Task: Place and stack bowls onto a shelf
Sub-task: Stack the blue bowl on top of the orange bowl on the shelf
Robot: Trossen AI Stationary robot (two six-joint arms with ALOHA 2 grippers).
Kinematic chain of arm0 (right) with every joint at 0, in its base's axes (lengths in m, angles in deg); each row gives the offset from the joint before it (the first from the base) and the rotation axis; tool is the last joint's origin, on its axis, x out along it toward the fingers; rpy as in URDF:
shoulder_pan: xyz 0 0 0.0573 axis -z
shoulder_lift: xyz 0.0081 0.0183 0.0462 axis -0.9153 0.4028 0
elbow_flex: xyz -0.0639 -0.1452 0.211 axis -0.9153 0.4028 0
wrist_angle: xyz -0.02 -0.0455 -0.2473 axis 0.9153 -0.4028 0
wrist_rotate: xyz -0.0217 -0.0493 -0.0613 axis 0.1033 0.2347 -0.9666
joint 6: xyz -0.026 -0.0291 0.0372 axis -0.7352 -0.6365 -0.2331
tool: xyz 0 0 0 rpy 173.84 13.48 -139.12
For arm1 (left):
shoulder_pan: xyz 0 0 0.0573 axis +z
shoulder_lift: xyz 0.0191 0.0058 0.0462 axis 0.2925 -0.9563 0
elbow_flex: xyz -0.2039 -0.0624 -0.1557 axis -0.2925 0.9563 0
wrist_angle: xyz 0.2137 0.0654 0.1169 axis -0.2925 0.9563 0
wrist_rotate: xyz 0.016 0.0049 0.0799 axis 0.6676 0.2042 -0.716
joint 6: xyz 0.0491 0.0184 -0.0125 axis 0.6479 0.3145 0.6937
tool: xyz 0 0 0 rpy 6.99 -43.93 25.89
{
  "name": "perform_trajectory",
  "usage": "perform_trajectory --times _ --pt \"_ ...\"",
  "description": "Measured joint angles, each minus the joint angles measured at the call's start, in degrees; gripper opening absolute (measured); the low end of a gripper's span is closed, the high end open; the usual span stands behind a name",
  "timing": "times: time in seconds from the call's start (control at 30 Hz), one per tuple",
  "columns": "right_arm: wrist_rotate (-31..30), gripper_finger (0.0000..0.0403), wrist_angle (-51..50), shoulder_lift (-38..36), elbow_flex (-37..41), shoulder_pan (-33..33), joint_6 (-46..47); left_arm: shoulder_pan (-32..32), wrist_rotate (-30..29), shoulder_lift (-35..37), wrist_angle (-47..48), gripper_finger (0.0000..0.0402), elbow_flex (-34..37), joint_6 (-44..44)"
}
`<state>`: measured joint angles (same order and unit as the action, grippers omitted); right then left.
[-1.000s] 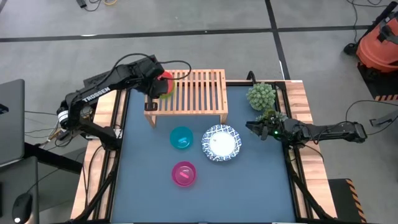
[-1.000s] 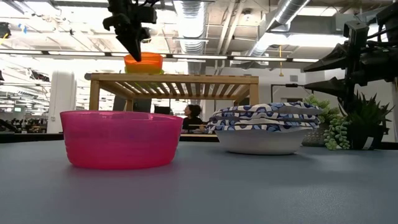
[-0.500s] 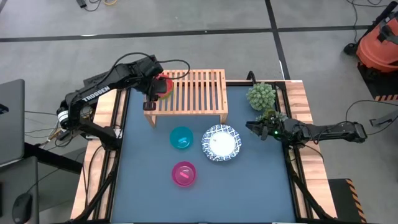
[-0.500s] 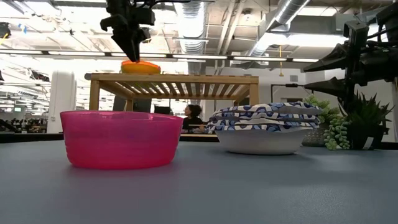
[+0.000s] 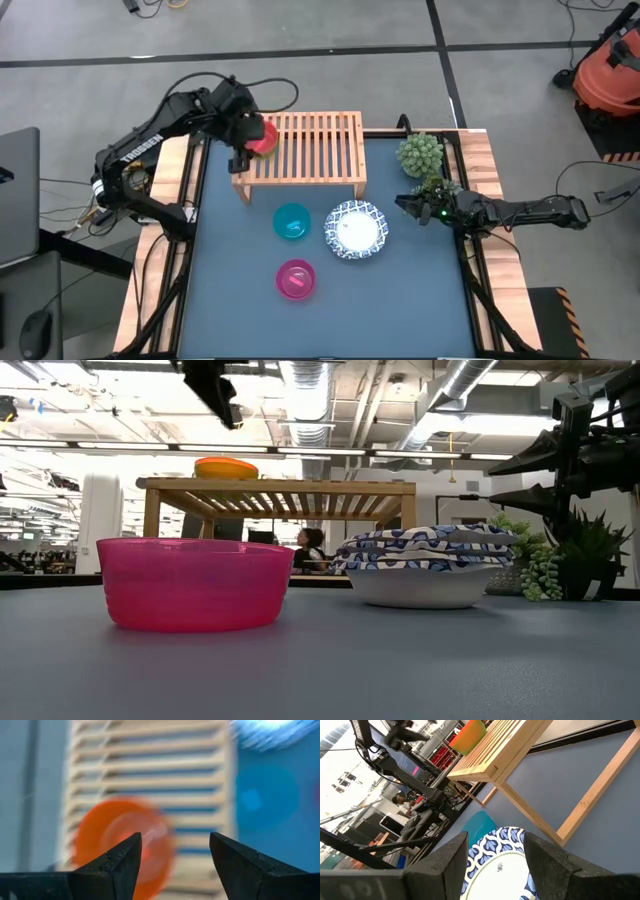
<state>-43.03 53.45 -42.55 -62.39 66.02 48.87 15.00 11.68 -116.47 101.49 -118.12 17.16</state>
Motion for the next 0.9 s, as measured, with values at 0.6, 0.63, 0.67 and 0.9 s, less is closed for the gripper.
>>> perform_trajectory --times 0.6,0.63,0.67,0.9 --pt "0.20 0.0218 0.00 -0.01 -0.01 0.00 0.03 -23.22 5.63 -0.02 -12.43 0.0208 18.74 -3.13" --pt "0.20 0.0218 0.00 -0.02 0.00 0.00 0.03 -23.82 4.88 -0.02 -13.73 0.0208 20.46 -2.69" --pt "0.22 0.0218 0.00 0.00 0.01 0.00 0.04 -24.37 4.08 -0.02 -14.88 0.0208 22.06 -2.24" --pt "0.33 0.0218 0.00 -0.02 -0.01 0.00 0.08 -26.22 3.23 -0.04 -24.34 0.0208 32.07 -1.27"
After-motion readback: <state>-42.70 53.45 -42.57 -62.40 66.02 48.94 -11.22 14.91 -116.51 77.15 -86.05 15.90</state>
